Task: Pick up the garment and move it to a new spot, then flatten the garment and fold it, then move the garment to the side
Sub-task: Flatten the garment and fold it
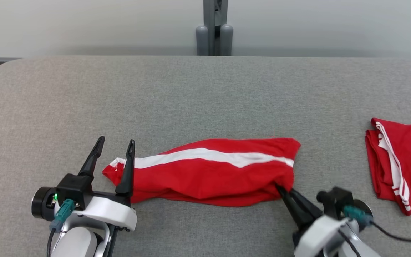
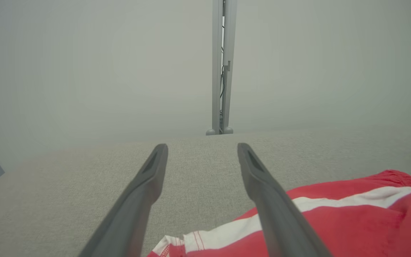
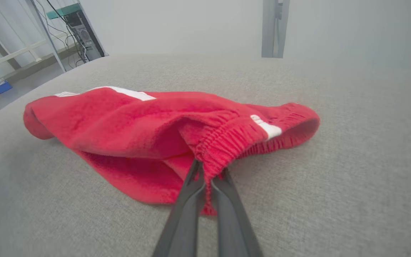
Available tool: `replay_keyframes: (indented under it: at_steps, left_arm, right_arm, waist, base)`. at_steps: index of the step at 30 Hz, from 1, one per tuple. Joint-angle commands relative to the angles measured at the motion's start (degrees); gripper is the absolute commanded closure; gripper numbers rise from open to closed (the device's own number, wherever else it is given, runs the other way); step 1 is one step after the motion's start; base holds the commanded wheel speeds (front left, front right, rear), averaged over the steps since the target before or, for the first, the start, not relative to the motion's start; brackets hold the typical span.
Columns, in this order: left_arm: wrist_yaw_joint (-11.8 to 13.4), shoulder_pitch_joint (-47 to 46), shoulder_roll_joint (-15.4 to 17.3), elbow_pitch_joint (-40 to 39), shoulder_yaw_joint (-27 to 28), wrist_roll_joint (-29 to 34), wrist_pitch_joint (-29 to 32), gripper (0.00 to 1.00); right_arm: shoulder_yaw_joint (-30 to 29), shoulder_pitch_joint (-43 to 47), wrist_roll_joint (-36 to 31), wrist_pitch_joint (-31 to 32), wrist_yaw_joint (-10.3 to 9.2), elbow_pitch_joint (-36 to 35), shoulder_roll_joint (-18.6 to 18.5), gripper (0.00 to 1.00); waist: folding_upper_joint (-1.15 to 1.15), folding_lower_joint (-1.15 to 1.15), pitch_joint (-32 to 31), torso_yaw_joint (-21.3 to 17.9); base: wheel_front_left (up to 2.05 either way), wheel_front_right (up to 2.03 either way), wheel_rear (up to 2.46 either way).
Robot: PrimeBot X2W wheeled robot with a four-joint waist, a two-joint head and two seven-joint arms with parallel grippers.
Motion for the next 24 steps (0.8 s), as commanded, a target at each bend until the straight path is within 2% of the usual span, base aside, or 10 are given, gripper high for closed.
replay_keyframes:
  at_steps: [1,6,12,13,14,15,19,23,24]
  left_arm:
    - [-0.06,0.82,0.43,0.02,0.46,-0.41,-0.30,0.00]
    - [0.01,1.70,0.77,-0.21,1.31,-0.57,-0.38,0.00]
    - [-0.09,2.07,0.77,-0.18,1.82,-0.89,-0.41,0.00]
    - [-0.10,1.97,0.72,-0.19,1.88,-0.97,-0.42,0.00]
    - [-0.09,1.99,0.69,-0.15,1.93,-1.00,-0.42,0.00]
    - [-0.06,2.12,0.67,-0.10,2.05,-1.10,-0.42,0.00]
    - [0.18,2.73,0.64,0.04,2.34,-1.08,-0.39,0.00]
    - [0.64,3.35,0.98,-0.10,3.01,-1.18,-0.40,0.00]
    - [0.89,3.33,1.19,-0.25,3.30,-1.12,-0.40,0.00]
  right_arm:
    - [0.19,1.60,-1.32,-0.73,0.02,-1.29,-1.50,1.00]
    - [1.01,7.01,-4.22,-1.61,0.02,-4.66,-5.10,1.00]
    - [2.03,10.10,-5.05,-1.86,0.01,-1.29,-5.08,1.00]
    - [1.90,10.34,-4.89,-1.82,0.01,0.03,-4.72,0.65]
    - [1.52,10.46,-4.23,-1.82,0.00,1.19,-3.92,0.51]
    - [1.24,10.64,-3.91,-1.84,0.00,2.31,-3.41,0.00]
    - [-1.69,11.55,-1.78,-1.94,0.01,4.19,-2.06,0.00]
    - [-7.55,13.47,-1.36,-1.90,0.01,3.31,-3.08,0.00]
    - [-10.56,13.77,-2.30,-1.91,0.00,3.67,-3.72,0.00]
  waist:
    - [0.00,0.00,-0.51,-0.62]
    - [0.00,0.00,-1.17,-1.81]
    - [0.00,0.00,-1.68,-2.24]
    - [0.00,0.00,-1.74,-2.30]
    - [0.00,0.00,-1.81,-2.35]
    - [0.00,0.00,-1.88,-2.45]
    - [0.00,0.00,-2.27,-2.80]
    - [0.00,0.00,-2.63,-3.41]
    - [0.00,0.00,-2.66,-3.74]
  base:
    - [0.00,0.00,0.00]
    - [0.00,0.00,0.00]
    - [0.00,0.00,0.00]
    - [0.00,0.00,0.00]
    - [0.00,0.00,0.00]
    - [0.00,0.00,0.00]
    - [0.00,0.00,0.00]
    - [0.00,0.00,0.00]
    - [0.00,0.00,0.00]
